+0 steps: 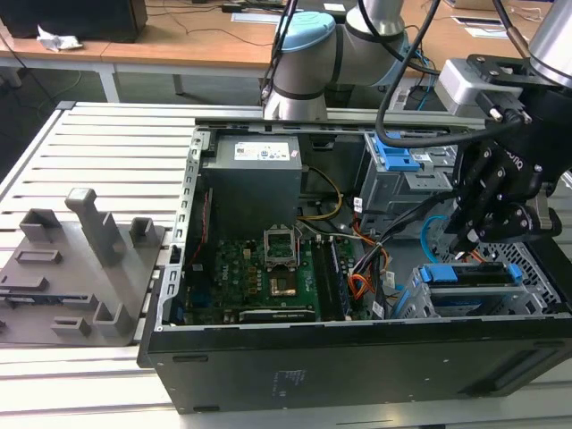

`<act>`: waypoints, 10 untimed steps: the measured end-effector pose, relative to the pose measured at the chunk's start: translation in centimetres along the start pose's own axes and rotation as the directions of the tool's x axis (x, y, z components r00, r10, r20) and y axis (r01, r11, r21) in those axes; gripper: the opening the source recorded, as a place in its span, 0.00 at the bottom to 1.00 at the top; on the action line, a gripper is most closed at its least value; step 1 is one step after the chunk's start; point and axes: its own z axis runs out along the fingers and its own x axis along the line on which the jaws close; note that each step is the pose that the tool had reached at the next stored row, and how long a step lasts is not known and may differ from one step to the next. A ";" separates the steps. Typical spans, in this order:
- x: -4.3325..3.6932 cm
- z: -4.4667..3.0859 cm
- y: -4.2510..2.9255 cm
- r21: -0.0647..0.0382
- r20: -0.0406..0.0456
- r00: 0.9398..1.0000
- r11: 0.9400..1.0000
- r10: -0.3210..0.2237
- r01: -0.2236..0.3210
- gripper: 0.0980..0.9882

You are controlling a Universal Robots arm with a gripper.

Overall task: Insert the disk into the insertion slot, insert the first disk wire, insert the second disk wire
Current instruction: 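Insert the second disk wire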

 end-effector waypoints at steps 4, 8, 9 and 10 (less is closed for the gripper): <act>-0.05 0.00 0.00 0.000 0.000 1.000 1.000 0.000 0.000 0.23; -1.14 0.00 0.06 0.000 0.000 1.000 1.000 0.000 0.000 0.23; -1.47 0.01 0.07 0.000 0.000 1.000 1.000 0.000 0.000 0.23; -1.57 0.01 0.07 0.000 0.000 1.000 1.000 0.000 0.000 0.23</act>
